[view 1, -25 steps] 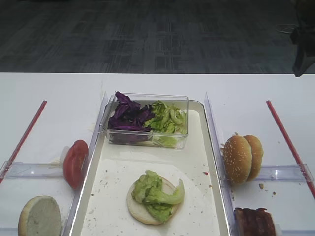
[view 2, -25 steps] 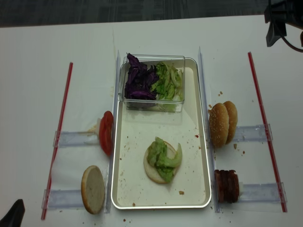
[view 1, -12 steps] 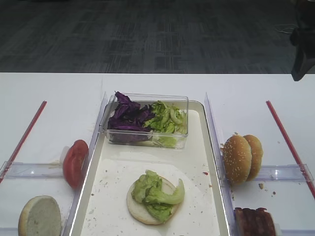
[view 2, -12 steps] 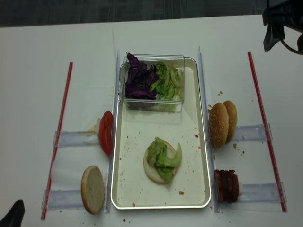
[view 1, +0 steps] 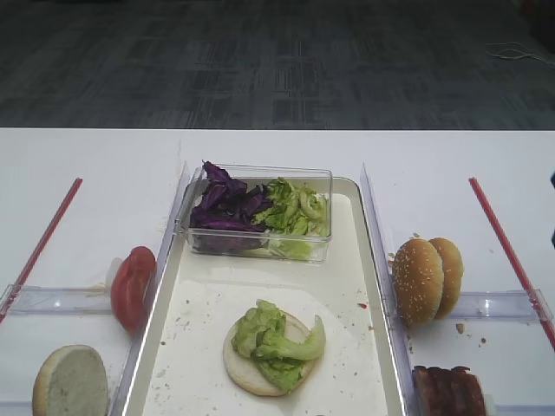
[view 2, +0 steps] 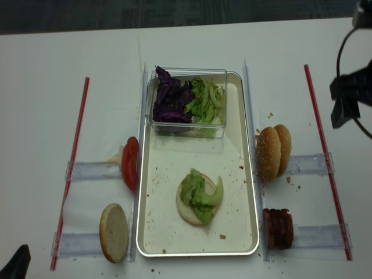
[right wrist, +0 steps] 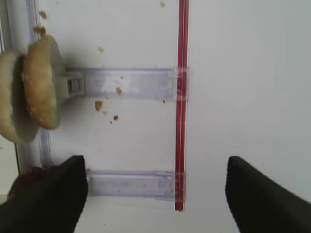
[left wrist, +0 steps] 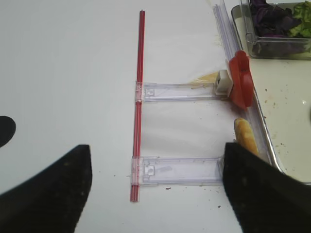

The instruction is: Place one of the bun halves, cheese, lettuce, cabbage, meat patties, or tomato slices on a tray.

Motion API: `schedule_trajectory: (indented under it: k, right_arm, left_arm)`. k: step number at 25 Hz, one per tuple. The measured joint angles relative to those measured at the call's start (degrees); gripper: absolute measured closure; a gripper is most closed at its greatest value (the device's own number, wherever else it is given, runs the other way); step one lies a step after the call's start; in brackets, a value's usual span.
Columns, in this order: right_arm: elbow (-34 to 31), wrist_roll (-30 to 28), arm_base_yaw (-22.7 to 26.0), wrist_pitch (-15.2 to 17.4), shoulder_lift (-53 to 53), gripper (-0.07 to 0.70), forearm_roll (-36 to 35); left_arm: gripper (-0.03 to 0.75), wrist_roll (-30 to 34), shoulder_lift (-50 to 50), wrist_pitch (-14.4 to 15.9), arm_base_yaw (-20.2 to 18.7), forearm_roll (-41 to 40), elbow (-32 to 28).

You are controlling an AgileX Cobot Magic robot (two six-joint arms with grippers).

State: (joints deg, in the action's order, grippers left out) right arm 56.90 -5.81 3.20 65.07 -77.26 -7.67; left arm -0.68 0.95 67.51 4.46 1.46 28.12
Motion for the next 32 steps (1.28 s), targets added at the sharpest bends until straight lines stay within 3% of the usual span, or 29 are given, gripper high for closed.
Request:
schedule_trajectory:
  k: [6,13,32]
  right_arm:
    - [-16.8,-0.2,0.0,-4.5,12.1,0.02,1.7]
    - [-25.6,-0.3,0.0,-4.7,23.4,0.02,2.1]
    - [-29.0,0.0,0.0,-2.7,50.0,0.02,4.0]
  left_arm:
    - [0.169,0.0,0.0,0.0,0.0,0.0,0.0]
    - [0.169,0.0,0.0,0.0,0.0,0.0,0.0]
    - [0.169,0.0,0.0,0.0,0.0,0.0,0.0]
